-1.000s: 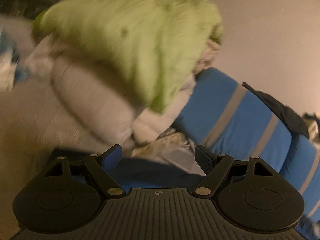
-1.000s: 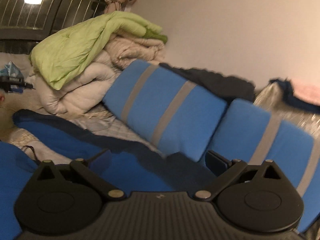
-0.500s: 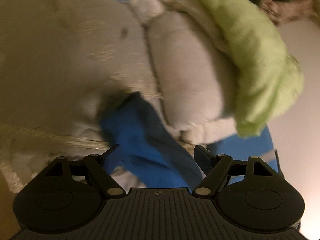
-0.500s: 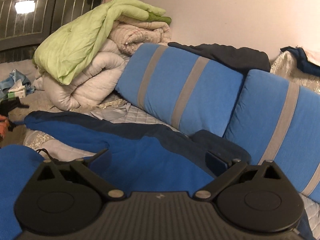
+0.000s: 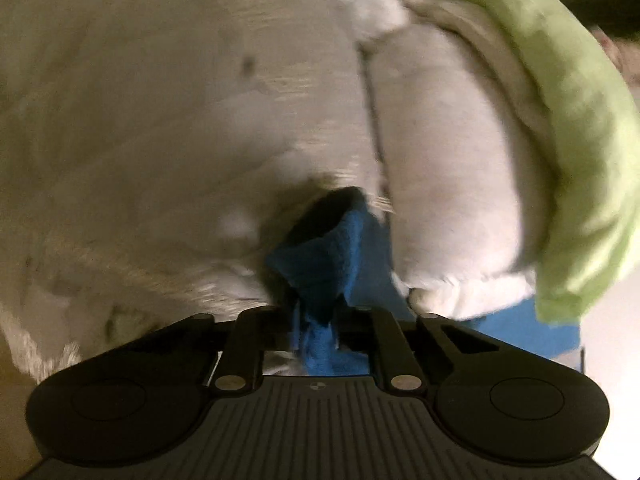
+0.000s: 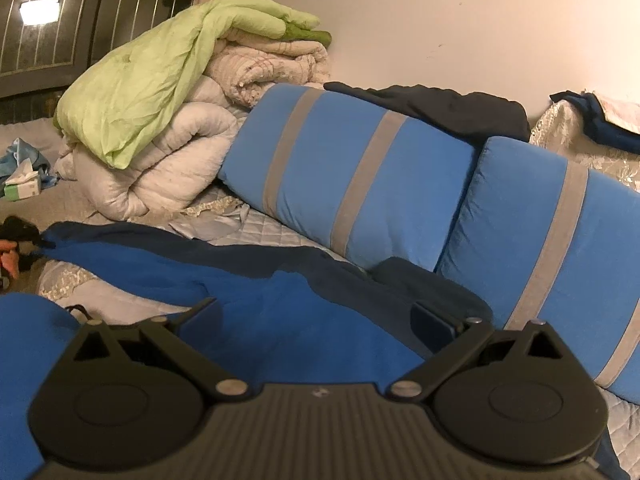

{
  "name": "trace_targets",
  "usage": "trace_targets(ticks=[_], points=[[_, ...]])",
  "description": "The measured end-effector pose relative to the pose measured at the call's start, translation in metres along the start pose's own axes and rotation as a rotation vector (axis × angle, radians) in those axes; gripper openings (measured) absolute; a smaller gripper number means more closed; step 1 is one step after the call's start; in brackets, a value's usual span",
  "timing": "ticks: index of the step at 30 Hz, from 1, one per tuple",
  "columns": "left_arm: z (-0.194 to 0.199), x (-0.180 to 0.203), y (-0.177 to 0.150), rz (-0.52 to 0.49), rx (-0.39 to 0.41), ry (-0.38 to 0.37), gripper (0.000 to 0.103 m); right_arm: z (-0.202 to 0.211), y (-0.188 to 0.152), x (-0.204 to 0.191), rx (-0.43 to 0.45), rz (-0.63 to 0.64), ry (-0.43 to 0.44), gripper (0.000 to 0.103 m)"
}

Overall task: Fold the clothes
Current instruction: 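Grasp the navy sleeve cuff with the left gripper and lift it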

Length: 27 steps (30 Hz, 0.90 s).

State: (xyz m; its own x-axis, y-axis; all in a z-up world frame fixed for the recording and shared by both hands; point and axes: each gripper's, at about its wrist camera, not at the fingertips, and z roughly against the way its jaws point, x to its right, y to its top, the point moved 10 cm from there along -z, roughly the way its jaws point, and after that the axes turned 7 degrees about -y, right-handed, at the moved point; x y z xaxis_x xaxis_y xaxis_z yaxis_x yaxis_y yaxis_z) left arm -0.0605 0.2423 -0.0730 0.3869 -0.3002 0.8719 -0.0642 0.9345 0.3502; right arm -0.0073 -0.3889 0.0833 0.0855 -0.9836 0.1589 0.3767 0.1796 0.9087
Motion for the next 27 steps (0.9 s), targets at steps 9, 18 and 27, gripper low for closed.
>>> trace_targets(ticks=[9, 18, 27], points=[[0.010, 0.084, -0.018, -0.421, -0.005, 0.127, 0.009, -0.033, -0.032, 0.020, -0.110, -0.172, -0.047, 0.103], [0.013, 0.185, -0.075, -0.765, -0.073, 0.006, 0.008, -0.055, -0.056, 0.029, -0.096, -0.309, -0.048, 0.103], [0.001, 0.257, -0.128, -0.964, -0.145, -0.046, 0.008, -0.060, -0.073, 0.052, -0.090, -0.389, -0.108, 0.103]])
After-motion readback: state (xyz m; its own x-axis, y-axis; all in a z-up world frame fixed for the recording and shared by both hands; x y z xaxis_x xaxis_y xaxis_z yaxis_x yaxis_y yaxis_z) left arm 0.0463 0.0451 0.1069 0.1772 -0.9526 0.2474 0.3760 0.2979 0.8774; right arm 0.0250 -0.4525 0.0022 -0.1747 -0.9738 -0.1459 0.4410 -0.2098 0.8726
